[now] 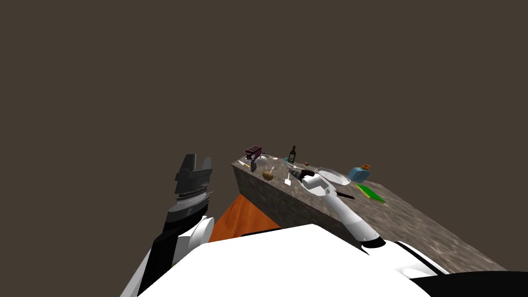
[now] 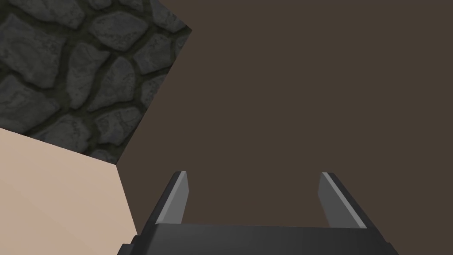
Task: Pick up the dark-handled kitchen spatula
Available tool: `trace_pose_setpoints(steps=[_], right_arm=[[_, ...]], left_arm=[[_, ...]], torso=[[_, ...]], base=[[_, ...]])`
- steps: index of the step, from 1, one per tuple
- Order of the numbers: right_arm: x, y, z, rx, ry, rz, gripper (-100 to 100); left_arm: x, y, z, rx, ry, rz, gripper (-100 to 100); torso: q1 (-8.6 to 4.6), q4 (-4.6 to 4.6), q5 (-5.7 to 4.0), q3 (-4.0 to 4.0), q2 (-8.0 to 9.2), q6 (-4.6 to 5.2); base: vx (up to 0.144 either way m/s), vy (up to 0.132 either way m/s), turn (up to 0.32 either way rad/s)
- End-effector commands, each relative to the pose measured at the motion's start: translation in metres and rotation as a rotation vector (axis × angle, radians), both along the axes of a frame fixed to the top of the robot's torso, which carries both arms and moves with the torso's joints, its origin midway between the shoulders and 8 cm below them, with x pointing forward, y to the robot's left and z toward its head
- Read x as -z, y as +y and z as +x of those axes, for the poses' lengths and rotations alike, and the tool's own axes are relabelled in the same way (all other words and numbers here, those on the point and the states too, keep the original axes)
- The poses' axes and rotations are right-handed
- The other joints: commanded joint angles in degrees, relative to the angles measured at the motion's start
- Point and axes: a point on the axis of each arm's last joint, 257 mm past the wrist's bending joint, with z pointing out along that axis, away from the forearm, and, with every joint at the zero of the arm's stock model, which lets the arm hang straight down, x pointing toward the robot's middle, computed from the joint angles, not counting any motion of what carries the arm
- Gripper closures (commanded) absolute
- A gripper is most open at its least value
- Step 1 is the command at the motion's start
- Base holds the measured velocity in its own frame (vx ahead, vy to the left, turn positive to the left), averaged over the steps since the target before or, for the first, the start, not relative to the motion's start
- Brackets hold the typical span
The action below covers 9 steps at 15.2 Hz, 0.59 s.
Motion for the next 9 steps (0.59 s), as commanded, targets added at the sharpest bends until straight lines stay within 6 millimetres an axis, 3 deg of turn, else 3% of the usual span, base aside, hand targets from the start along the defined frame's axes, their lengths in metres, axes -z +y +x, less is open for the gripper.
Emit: trace_pose_setpoints(steps=[1, 9], right_arm=[[0.009, -0.007, -0.003, 0.005, 0.055, -0.018, -100], [0.029, -0.030, -0.015, 0.016, 0.221, -0.070, -100]], left_arm=[[0.000, 0.000, 0.000, 0.000, 0.000, 0.000, 0], [0.000, 0.000, 0.000, 0.000, 0.000, 0.000, 0]], torso=[[0.00, 0.00, 0.00, 0.00, 0.00, 0.00], [-0.03, 0.00, -0.01, 0.00, 0.01, 0.03]], base=[[0.028, 0.025, 0.071], [0.027, 0.020, 0.054]])
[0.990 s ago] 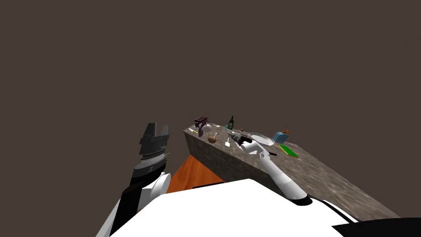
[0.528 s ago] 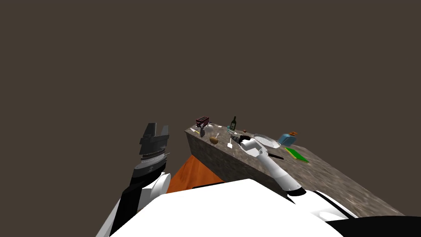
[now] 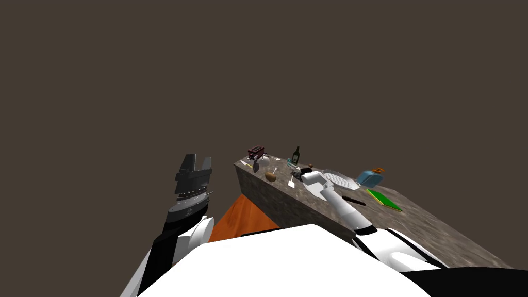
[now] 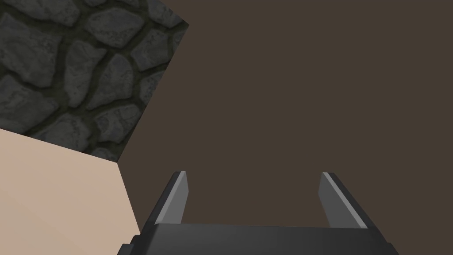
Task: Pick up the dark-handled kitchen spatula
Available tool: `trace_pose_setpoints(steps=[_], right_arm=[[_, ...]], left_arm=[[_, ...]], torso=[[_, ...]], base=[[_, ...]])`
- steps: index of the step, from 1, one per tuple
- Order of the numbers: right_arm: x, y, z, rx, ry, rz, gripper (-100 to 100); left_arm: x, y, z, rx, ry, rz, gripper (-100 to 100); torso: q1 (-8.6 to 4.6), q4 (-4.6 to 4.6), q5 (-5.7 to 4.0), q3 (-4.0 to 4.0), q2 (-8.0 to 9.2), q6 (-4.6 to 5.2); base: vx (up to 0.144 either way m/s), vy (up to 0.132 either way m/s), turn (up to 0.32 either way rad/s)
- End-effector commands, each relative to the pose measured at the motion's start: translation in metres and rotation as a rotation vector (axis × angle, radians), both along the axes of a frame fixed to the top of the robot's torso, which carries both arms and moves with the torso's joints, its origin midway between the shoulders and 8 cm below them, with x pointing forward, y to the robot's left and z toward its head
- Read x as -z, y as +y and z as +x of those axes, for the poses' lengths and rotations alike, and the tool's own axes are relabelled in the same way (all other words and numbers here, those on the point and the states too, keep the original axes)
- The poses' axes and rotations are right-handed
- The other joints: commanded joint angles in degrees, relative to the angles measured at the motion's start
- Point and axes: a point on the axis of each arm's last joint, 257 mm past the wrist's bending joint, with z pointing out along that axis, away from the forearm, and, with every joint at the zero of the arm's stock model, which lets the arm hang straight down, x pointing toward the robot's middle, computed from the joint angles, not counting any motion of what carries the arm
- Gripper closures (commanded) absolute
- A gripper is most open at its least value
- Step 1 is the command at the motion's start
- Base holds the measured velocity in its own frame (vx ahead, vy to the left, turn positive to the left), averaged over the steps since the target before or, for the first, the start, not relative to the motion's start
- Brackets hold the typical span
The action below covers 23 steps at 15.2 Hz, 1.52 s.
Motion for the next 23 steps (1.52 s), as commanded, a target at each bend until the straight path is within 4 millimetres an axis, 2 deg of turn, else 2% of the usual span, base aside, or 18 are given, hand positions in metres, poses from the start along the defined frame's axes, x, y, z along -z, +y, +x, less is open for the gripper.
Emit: trace_pose_setpoints(steps=[1, 12, 23], right_arm=[[0.006, -0.006, -0.007, 0.005, 0.054, -0.012, -100], [0.023, -0.033, -0.033, 0.018, 0.289, -0.058, -100], [0.029, -0.047, -0.064, 0.027, 0.485, -0.068, -100]], left_arm=[[0.000, 0.000, 0.000, 0.000, 0.000, 0.000, 0], [0.000, 0.000, 0.000, 0.000, 0.000, 0.000, 0], [0.000, 0.000, 0.000, 0.000, 0.000, 0.000, 0]], torso=[[0.00, 0.00, 0.00, 0.00, 0.00, 0.00], [0.01, 0.00, 0.00, 0.00, 0.00, 0.01], [0.00, 0.00, 0.00, 0.01, 0.02, 0.01]], base=[[0.032, 0.020, 0.071], [0.030, 0.020, 0.056], [0.029, 0.016, 0.050]])
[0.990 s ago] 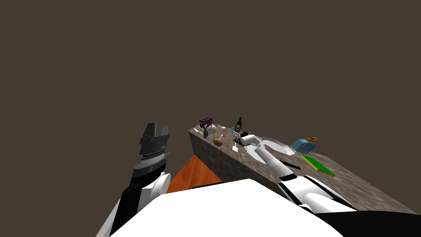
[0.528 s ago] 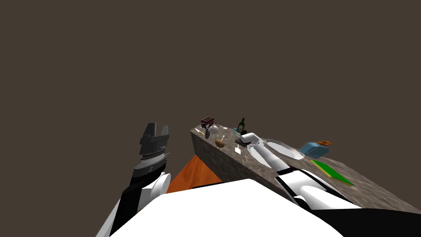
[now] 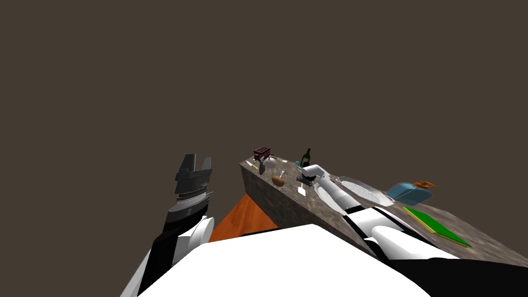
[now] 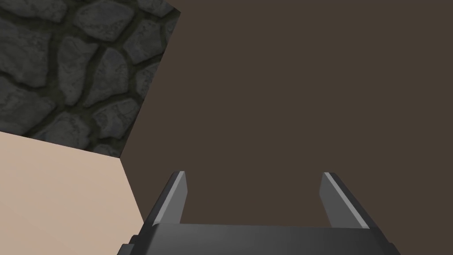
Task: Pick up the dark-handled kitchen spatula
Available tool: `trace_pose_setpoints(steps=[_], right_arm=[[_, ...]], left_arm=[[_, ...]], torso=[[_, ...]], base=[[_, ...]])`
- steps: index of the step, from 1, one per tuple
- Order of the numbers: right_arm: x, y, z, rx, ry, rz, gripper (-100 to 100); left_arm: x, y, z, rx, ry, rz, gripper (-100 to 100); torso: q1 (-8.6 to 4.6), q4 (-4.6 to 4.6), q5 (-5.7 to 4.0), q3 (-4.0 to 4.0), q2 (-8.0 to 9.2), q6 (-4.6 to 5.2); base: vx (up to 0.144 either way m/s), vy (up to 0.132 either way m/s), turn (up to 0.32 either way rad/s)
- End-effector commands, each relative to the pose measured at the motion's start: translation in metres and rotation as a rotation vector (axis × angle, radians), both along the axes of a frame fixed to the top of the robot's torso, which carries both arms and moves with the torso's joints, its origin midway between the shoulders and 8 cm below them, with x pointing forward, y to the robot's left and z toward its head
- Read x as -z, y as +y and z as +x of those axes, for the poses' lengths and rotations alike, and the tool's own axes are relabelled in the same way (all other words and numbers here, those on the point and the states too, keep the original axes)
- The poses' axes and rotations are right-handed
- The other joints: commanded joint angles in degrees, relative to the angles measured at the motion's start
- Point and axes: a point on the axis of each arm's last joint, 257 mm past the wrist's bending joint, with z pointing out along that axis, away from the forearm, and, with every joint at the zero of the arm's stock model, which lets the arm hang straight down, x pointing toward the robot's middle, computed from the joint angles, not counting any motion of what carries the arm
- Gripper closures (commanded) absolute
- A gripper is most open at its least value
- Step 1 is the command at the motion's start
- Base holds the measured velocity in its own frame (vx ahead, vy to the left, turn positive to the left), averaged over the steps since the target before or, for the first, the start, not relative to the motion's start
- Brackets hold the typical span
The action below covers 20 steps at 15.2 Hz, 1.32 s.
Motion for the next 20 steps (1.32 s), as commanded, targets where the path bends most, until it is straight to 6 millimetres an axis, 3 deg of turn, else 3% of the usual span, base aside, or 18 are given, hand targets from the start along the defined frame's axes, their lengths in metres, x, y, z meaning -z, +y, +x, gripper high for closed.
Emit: trace_pose_setpoints(steps=[1, 9, 10, 14, 20], right_arm=[[0.000, 0.000, 0.000, 0.000, 0.000, 0.000, -100], [0.021, -0.013, 0.000, 0.060, 0.005, 0.002, -100], [0.021, -0.014, 0.000, 0.061, 0.003, 0.002, 100], [0.021, -0.014, 0.000, 0.062, 0.003, 0.002, 100], [0.000, 0.000, -0.001, 0.000, 0.006, 0.000, 100]], left_arm=[[0.000, 0.000, 0.000, 0.000, 0.000, 0.000, 0], [0.000, 0.000, 0.000, 0.000, 0.000, 0.000, 0], [0.000, 0.000, 0.000, 0.000, 0.000, 0.000, 0], [0.000, 0.000, 0.000, 0.000, 0.000, 0.000, 0], [0.000, 0.000, 0.000, 0.000, 0.000, 0.000, 0]], torso=[[0.00, 0.00, 0.00, 0.00, 0.00, 0.00], [-0.28, 0.07, -0.07, 0.20, 0.36, 0.01], [-0.25, 0.06, -0.07, 0.18, 0.31, 0.04], [-0.13, 0.02, -0.05, 0.07, 0.14, 0.01], [0.14, 0.03, 0.08, 0.02, 0.01, 0.08]], base=[[0.019, 0.010, 0.019], [-0.046, -0.039, 0.131], [-0.011, -0.010, 0.003], [-0.003, -0.002, -0.004], [0.052, 0.045, -0.157]])
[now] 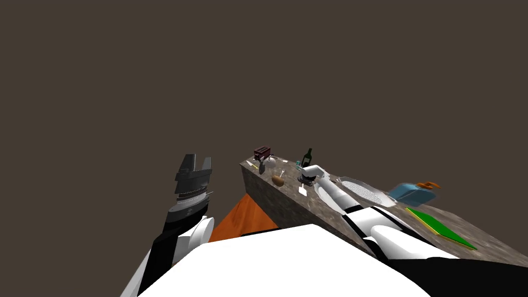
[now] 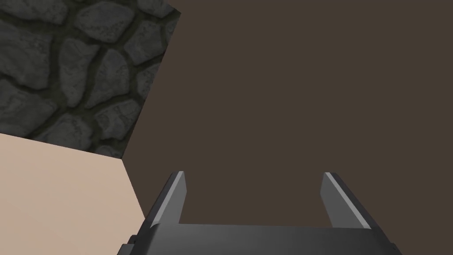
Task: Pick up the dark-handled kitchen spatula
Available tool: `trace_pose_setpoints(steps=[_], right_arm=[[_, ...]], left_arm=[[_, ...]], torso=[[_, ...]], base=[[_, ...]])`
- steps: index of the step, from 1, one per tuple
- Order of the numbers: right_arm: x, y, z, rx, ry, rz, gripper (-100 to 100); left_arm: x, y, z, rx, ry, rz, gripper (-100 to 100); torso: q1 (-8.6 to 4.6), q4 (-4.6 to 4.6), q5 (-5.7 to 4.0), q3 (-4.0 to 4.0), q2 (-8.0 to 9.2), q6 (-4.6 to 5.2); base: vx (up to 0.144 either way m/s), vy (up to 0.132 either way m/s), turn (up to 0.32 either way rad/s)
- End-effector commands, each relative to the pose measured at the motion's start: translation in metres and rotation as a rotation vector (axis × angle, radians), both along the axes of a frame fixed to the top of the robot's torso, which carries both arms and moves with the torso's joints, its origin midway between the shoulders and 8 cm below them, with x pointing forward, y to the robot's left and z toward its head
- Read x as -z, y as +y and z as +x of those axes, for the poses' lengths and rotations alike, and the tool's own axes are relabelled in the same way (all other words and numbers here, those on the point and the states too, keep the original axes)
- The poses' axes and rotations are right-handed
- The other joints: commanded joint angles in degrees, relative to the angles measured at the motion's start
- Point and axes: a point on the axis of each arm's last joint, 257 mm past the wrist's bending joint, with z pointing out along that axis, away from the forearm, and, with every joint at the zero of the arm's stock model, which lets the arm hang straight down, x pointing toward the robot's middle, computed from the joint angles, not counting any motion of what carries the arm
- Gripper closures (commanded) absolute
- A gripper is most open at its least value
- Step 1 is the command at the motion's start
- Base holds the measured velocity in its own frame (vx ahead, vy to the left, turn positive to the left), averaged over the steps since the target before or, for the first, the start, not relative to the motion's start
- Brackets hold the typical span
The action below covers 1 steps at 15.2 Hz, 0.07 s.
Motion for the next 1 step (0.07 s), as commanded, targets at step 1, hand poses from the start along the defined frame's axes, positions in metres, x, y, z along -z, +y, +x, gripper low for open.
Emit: trace_pose_setpoints(steps=[1], right_arm=[[0.0000, 0.0000, 0.0000, 0.000, 0.000, 0.000, 100]], left_arm=[[0.0000, 0.0000, 0.0000, 0.000, 0.000, 0.000, 0]], torso=[[0.00, 0.00, 0.00, 0.00, 0.00, 0.00]], base=[[0.036, 0.038, -0.059]])
